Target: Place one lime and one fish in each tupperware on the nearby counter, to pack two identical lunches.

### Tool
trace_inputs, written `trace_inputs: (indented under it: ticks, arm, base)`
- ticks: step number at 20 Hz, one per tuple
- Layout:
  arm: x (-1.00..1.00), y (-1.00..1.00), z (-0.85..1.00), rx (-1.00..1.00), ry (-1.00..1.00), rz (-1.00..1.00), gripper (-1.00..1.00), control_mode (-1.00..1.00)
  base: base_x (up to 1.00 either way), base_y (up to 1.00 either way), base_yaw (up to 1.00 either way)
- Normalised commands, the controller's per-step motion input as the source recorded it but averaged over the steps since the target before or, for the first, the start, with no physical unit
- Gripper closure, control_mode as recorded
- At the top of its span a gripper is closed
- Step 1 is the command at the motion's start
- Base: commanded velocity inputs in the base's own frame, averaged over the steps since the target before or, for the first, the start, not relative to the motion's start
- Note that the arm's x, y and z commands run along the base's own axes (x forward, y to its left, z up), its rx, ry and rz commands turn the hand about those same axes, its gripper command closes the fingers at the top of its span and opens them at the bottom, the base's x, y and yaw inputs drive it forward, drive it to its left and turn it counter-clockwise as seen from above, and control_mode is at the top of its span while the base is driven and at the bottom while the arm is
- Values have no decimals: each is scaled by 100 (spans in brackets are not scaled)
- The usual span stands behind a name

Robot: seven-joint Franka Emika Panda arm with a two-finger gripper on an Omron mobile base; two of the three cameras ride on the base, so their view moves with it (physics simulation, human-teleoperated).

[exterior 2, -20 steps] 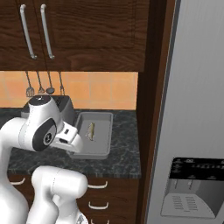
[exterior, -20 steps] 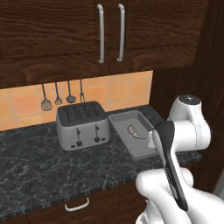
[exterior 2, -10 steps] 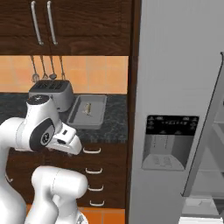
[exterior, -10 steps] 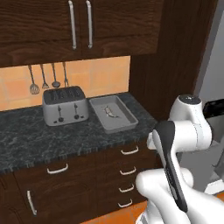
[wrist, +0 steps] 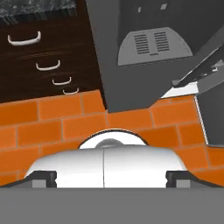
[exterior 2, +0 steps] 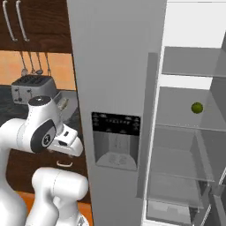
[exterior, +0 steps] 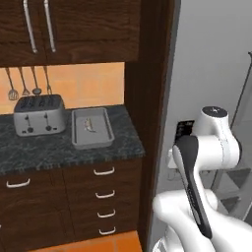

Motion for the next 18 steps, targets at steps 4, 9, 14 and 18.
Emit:
trace_inputs:
  ticks: [4, 9, 14, 18]
  arm:
    - [0, 0, 0, 0, 0, 0, -100, 100]
    - [0, 0, 0, 0, 0, 0, -100, 100]
    - [0, 0, 0, 0, 0, 0, -100, 100]
    - [0, 0, 0, 0, 0, 0, -100, 100]
  base:
    - [-54, -74, 0]
    - [-14, -65, -5]
    - [3, -67, -18]
    - [16, -38, -40]
